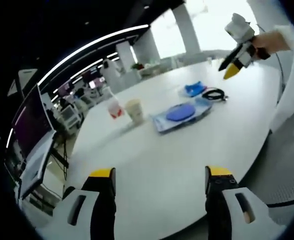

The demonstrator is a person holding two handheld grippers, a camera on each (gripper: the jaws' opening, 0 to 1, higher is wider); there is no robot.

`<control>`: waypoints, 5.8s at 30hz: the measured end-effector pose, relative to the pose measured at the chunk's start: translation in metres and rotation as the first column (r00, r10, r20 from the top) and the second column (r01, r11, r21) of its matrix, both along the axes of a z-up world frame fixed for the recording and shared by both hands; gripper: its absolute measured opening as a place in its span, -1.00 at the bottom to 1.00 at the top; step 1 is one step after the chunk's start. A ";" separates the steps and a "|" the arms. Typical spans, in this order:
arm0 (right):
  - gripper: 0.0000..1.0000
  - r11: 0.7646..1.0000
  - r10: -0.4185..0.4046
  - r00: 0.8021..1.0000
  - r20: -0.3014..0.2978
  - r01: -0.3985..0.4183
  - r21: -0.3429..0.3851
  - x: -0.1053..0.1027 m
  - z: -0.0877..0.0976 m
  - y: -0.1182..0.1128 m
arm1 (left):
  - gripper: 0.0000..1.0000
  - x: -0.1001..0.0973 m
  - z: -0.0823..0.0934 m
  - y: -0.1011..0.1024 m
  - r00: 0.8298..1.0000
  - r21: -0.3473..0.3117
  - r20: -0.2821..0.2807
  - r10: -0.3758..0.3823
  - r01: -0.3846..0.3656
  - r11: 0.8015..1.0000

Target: Arrange the tabletop items into an orderly group along one side of the table until the central work area is clear of visible clutter.

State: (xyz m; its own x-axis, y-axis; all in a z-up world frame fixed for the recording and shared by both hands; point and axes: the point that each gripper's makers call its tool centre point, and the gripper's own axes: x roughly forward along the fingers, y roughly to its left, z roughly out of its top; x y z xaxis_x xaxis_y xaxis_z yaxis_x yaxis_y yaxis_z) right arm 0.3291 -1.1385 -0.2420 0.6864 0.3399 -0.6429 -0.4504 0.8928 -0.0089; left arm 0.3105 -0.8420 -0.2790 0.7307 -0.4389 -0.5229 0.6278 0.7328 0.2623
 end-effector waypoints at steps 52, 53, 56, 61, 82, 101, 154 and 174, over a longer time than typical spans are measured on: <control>0.12 0.947 -0.266 0.964 0.018 0.258 0.190 -0.095 -0.005 0.010 | 0.42 -0.015 0.000 -0.012 0.995 -0.045 -0.077 -0.070 0.067 0.997; 0.12 0.945 -0.268 0.963 0.011 0.261 0.199 -0.095 -0.007 0.009 | 0.42 -0.015 -0.002 -0.012 0.994 -0.039 -0.081 -0.067 0.064 0.997; 0.12 0.944 -0.261 0.965 0.008 0.254 0.210 -0.094 -0.007 0.008 | 0.42 -0.015 -0.006 -0.012 0.993 -0.032 -0.101 -0.062 0.059 0.998; 0.11 0.947 -0.238 0.971 -0.007 0.233 0.222 -0.099 -0.012 0.004 | 0.42 -0.015 -0.013 -0.011 0.991 -0.002 -0.124 -0.056 0.057 0.998; 0.05 0.933 -0.242 0.968 -0.064 0.250 0.259 -0.068 -0.038 0.008 | 0.41 -0.009 -0.018 0.000 0.975 -0.088 -0.222 0.026 -0.046 0.995; -0.22 0.937 -0.202 0.975 -0.095 0.220 0.269 0.004 -0.059 0.027 | 0.20 0.102 -0.021 -0.066 0.952 -0.215 -0.299 -0.069 0.003 0.977; -1.00 0.943 -0.285 0.957 -0.059 0.291 0.163 0.101 -0.092 0.002 | -1.00 0.186 -0.060 -0.128 0.899 -0.184 -0.433 -0.070 -0.012 0.983; -1.00 0.963 -0.264 0.964 0.034 0.261 0.069 0.163 -0.069 -0.016 | -1.00 0.231 -0.051 -0.146 0.918 -0.098 -0.396 0.025 -0.070 0.993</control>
